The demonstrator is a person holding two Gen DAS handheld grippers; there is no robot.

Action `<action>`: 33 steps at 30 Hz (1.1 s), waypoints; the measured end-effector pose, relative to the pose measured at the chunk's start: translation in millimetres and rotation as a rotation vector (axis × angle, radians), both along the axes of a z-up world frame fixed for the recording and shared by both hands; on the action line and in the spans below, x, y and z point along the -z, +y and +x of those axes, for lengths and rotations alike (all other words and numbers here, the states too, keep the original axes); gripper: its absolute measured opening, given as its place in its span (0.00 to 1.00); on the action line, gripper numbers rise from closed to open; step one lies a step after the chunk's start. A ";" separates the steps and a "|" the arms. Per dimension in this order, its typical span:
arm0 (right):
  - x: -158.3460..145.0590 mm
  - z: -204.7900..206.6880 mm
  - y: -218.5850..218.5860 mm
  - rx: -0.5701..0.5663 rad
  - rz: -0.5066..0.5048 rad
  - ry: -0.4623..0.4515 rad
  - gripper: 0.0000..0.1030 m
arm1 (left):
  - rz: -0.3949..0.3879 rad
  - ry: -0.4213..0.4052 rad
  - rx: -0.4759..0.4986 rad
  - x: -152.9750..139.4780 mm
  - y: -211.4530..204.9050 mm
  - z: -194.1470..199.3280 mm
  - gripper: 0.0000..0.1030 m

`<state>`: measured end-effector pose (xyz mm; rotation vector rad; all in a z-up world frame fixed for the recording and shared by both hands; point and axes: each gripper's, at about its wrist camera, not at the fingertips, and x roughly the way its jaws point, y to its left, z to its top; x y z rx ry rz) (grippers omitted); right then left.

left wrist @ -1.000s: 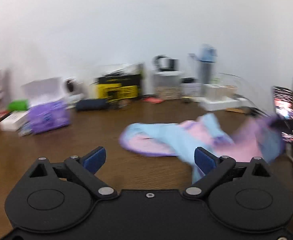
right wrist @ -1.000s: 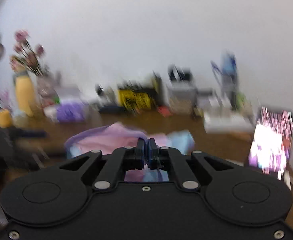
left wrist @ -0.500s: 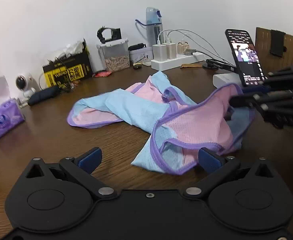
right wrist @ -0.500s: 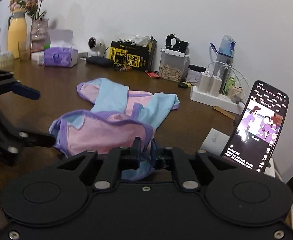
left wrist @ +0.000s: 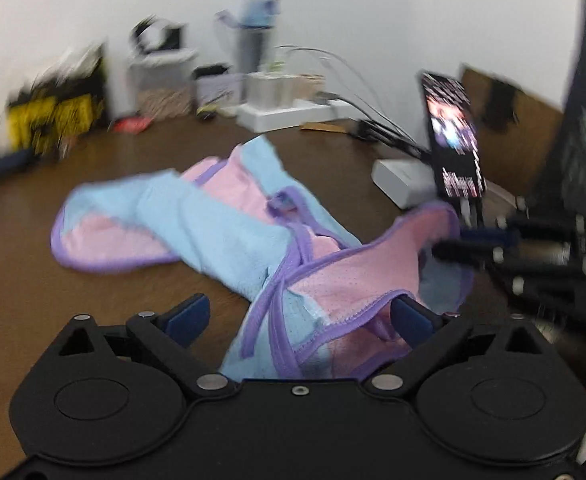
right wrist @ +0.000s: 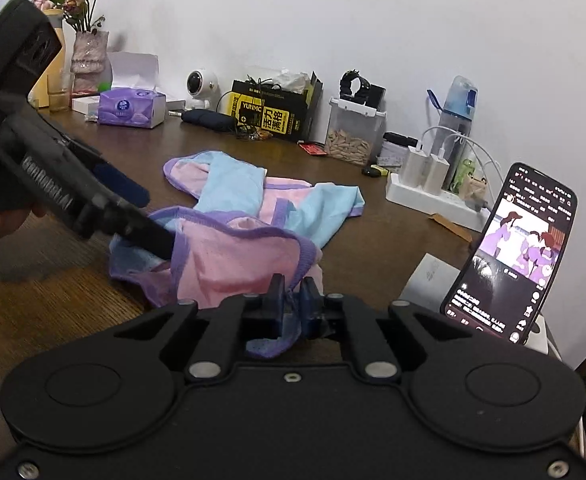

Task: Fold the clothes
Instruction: 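Grasp another purple-trimmed edge with the left gripper while the right gripper holds its edge, then lift the garment with both grippers and shake it out in the air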

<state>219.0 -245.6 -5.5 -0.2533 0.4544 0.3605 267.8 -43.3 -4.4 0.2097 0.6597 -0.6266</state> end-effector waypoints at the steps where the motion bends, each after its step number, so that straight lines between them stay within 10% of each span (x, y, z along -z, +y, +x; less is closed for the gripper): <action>1: -0.1 -0.1 -0.4 0.000 0.000 0.001 0.08 | 0.017 0.004 0.011 -0.8 -1.8 4.3 0.94; 10: -5.2 -7.5 -3.2 0.008 0.001 -0.008 0.07 | -0.144 0.226 0.194 -4.9 6.8 40.2 0.84; 15: -4.2 -10.7 -5.2 0.008 0.006 -0.004 0.07 | -0.118 0.212 0.184 -4.5 3.7 38.3 0.82; 19: -4.6 -10.6 -4.2 0.005 0.015 -0.012 0.07 | -0.044 0.290 0.194 6.8 -11.7 49.7 0.18; 23: -8.5 -14.3 -6.8 0.018 0.024 -0.030 0.07 | 0.008 0.129 0.115 -11.7 -7.2 29.4 0.09; 29: -26.9 -37.1 -8.1 -0.009 0.068 -0.064 0.07 | 0.211 -0.353 -0.137 -51.7 -10.1 -58.8 0.05; 33: -41.1 -71.8 -0.9 -0.076 0.085 -0.068 0.07 | 0.200 -0.411 -0.200 -62.7 -4.0 -119.3 0.05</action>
